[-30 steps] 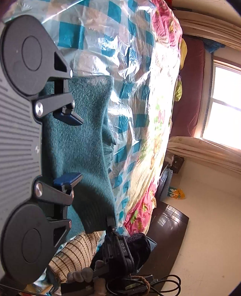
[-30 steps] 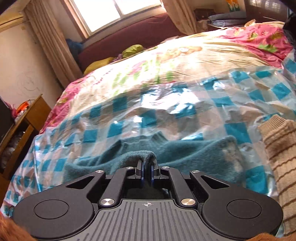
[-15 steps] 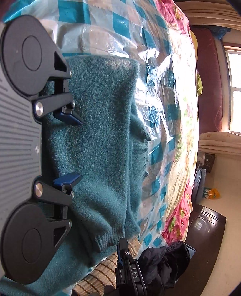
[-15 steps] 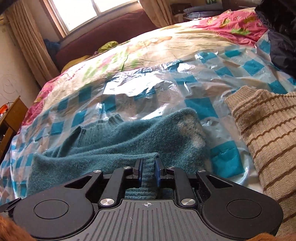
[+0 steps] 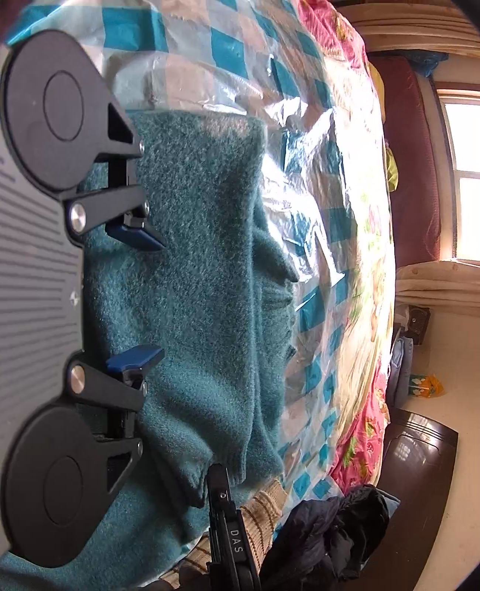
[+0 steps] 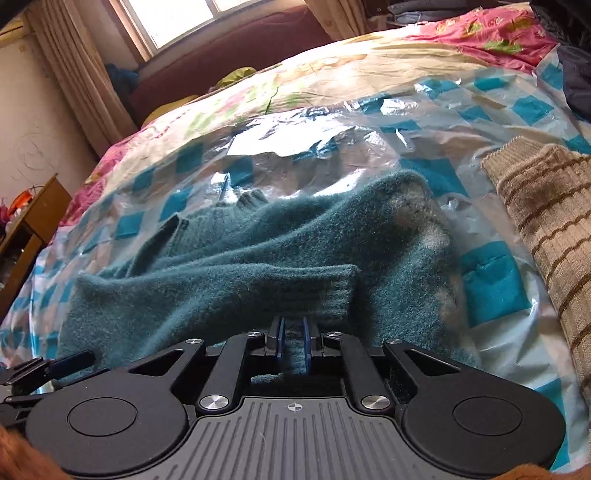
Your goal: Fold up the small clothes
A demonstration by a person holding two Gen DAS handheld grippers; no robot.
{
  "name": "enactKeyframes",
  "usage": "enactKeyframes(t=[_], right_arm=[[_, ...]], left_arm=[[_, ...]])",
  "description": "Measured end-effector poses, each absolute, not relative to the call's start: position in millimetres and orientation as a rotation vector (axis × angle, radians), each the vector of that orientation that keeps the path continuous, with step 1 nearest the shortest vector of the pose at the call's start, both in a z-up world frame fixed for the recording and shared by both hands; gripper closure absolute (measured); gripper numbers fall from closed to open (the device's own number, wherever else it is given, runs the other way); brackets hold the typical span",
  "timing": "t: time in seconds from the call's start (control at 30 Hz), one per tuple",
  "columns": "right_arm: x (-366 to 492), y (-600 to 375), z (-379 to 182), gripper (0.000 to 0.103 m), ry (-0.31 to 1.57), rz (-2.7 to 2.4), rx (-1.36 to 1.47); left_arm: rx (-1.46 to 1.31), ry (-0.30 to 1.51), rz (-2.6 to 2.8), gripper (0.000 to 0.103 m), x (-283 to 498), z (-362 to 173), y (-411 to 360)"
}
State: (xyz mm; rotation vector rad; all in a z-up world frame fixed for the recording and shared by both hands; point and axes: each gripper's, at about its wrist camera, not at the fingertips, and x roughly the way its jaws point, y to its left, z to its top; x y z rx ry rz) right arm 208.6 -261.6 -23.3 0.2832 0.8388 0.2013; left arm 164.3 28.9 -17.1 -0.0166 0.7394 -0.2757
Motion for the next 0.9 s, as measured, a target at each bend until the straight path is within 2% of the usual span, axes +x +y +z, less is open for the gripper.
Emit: enactKeyframes(t=[0.1,0.17,0.43,0.5,0.6,0.7,0.9], right_arm=[[203.6,-256.2,-20.0,0.086,0.809,0.204,0.207],[210.0,-254.4,-28.7,0.09,0.841,0.174,0.186],[215.3,-256.2,-26.4,0.089,0.849,0.191,0.207],[209.1,-258.2,-22.0,0.086,0.834,0.196,0.225],[206.0,-254.8,-23.3,0.088,0.833,0.195,0.174],[214.7,-252.0,-30.1,0.088,0.872,0.18,0.154],[178.6,-259.9,3.4,0.085,0.863,0.215,0.142]], left_arm=[[-0.023,0.728,-0.223,0.043,175.5,-14.0,38.3],[-0.019,0.772,-0.159,0.043,190.4,-22.3,45.3],[-0.058,0.784,-0.145,0.044,196.1,-24.5,56.6],[-0.059,0.757,-0.149,0.044,192.7,-18.7,55.6],[-0.039,0.735,-0.147,0.044,195.9,-13.8,51.2],[-0.011,0.803,-0.109,0.044,209.6,-24.7,49.5],[-0.022,0.784,-0.16,0.044,161.7,-4.8,59.3]])
